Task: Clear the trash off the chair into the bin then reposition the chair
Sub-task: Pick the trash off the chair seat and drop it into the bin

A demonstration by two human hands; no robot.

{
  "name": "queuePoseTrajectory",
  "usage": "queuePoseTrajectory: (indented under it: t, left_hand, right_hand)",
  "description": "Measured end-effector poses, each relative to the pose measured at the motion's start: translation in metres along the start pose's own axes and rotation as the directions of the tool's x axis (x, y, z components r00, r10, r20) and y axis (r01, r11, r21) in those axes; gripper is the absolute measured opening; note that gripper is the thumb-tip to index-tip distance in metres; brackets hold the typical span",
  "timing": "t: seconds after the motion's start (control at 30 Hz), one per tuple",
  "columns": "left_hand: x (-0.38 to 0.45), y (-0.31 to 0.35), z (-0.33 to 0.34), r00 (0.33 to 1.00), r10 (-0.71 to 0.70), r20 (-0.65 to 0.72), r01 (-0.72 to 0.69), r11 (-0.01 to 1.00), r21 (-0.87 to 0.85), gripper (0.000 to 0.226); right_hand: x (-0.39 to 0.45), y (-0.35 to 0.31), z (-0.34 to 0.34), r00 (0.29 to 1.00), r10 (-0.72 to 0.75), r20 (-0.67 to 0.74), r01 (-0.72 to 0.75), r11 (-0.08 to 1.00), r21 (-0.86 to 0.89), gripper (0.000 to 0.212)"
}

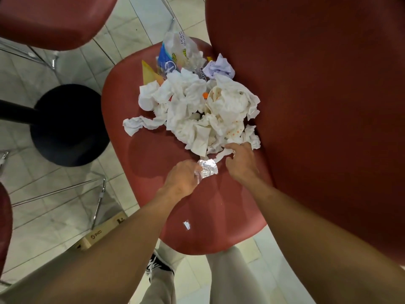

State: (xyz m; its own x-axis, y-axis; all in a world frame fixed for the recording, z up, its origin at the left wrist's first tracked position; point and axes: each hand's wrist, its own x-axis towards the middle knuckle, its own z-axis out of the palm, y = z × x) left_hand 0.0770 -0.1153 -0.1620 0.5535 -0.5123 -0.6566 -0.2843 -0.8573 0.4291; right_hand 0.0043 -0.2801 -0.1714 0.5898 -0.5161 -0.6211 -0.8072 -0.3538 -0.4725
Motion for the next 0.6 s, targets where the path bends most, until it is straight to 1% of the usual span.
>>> queuePoseTrajectory:
  t: [0.17,0.27,0.4,0.5,0.6]
  left_hand:
    - [-0.031,-0.003,-0.008,0.991,-0.009,-0.13,-0.006,0.993,-0.118,0.024]
    - [-0.055,-0.009,-0.013,0.981,-0.05,-0.186,0.014,0.981,-0.193,0.024]
    - [-0.094,-0.028,-0.02,0.961,-0.081,-0.265,0.019,0.974,-0.228,0.027]
    - [-0.133,-0.048,-0.025,0.943,-0.133,-0.305,0.051,0.963,-0.264,0.027]
    - [-0.174,-0.075,-0.027,0.923,-0.19,-0.335,0.073,0.94,-0.333,0.027]
  right_hand:
    - [-0.024,-0.003,-0.009,0.996,-0.014,-0.088,0.015,1.0,0.019,0.032]
    - [-0.044,-0.011,-0.011,0.994,-0.043,-0.1,0.044,0.999,0.013,0.027]
    - [-0.08,-0.028,-0.001,0.988,-0.101,-0.114,0.106,0.994,0.04,0.018]
    - [-0.113,-0.044,0.014,0.984,-0.138,-0.115,0.145,0.988,0.054,0.018]
    - [-0.148,-0.065,0.033,0.976,-0.186,-0.118,0.19,0.982,0.022,0.021]
